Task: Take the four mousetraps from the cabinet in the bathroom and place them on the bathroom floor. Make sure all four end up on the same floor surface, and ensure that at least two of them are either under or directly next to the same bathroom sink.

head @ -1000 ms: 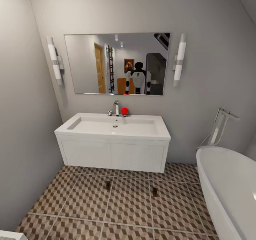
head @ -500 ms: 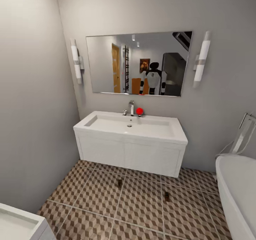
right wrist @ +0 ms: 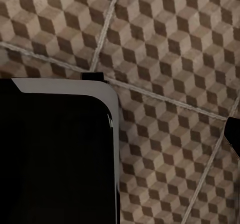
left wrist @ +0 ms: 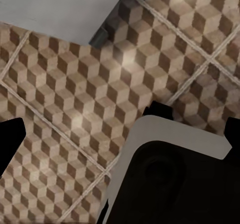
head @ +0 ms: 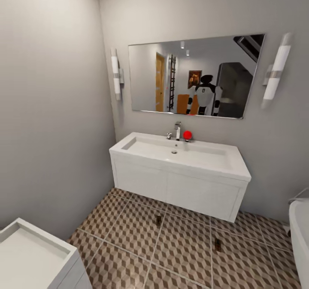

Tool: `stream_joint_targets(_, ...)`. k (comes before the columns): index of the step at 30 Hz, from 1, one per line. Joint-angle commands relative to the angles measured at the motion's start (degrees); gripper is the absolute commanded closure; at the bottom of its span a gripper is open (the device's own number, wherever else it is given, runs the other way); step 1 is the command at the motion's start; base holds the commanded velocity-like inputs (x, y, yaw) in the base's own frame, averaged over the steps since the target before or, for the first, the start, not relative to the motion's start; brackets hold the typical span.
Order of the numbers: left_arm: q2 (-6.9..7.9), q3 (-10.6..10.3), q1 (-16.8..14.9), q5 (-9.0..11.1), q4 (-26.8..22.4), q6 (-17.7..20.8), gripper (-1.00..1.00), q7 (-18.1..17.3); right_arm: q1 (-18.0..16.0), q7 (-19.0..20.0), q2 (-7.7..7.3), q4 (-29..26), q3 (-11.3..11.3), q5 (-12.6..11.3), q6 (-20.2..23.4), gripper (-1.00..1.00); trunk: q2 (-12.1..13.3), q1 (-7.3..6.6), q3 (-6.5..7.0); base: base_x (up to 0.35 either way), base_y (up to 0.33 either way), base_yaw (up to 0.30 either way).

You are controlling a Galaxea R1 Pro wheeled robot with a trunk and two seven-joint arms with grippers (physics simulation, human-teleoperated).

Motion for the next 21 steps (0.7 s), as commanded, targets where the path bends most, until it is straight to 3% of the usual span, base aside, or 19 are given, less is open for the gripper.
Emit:
stream_joint_targets(1,-0.01,-0.2,0.0,0.4,0.0,-0.2,-1.0,0.1,-0.1,-0.2,-0.03,0.2,-0.4,0.6,-0.3,-1.0,0.0,0.0,-0.07,0.0,0.0,0.286)
stream_joint_targets(21,0.05,-0.3,0.0,0.2,0.0,-0.2,-1.0,0.1,-0.1,-0.3,0.7,0.2,-0.2,1.0,-0.3,-1.0,0.0,0.0,-0.07,0.0,0.0,0.287)
